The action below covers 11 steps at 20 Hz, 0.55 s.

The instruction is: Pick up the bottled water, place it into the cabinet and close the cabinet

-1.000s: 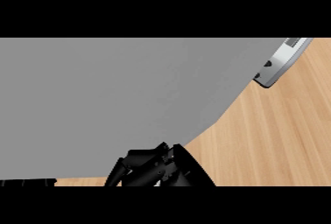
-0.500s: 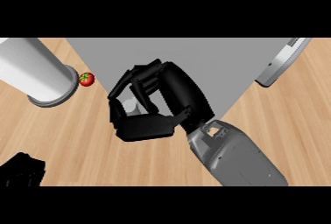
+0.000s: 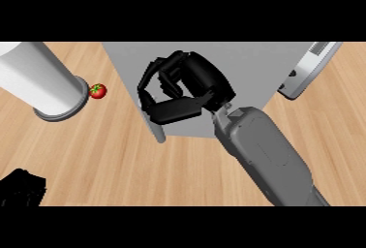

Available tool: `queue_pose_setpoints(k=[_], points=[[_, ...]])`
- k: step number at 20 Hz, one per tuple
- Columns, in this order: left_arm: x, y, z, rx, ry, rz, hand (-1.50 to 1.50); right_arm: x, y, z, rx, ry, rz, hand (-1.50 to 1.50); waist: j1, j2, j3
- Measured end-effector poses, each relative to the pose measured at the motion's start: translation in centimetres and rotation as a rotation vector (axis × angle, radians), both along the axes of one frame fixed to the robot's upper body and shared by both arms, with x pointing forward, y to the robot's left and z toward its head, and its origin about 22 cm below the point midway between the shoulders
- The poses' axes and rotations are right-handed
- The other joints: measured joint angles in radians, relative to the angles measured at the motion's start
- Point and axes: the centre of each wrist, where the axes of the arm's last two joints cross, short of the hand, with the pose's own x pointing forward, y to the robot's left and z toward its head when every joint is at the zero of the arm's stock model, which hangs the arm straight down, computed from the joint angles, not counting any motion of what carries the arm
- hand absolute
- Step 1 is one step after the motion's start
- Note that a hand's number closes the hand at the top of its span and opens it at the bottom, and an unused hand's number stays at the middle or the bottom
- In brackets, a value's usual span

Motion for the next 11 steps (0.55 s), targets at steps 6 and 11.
queue_pose_setpoints(k=[6,11], points=[[0.2,-0.1,0.2,0.005,-0.010,-0.023,1.50,0.9,-1.0,-0.5,-0.003,-0.037,0.061,1.50,0.013,-0.007,-0.005],[0.7,-0.2,0.7,0.008,-0.020,-0.028,1.50,1.3,-1.6,-0.8,-0.002,-0.068,0.108,1.50,0.018,-0.008,-0.009]])
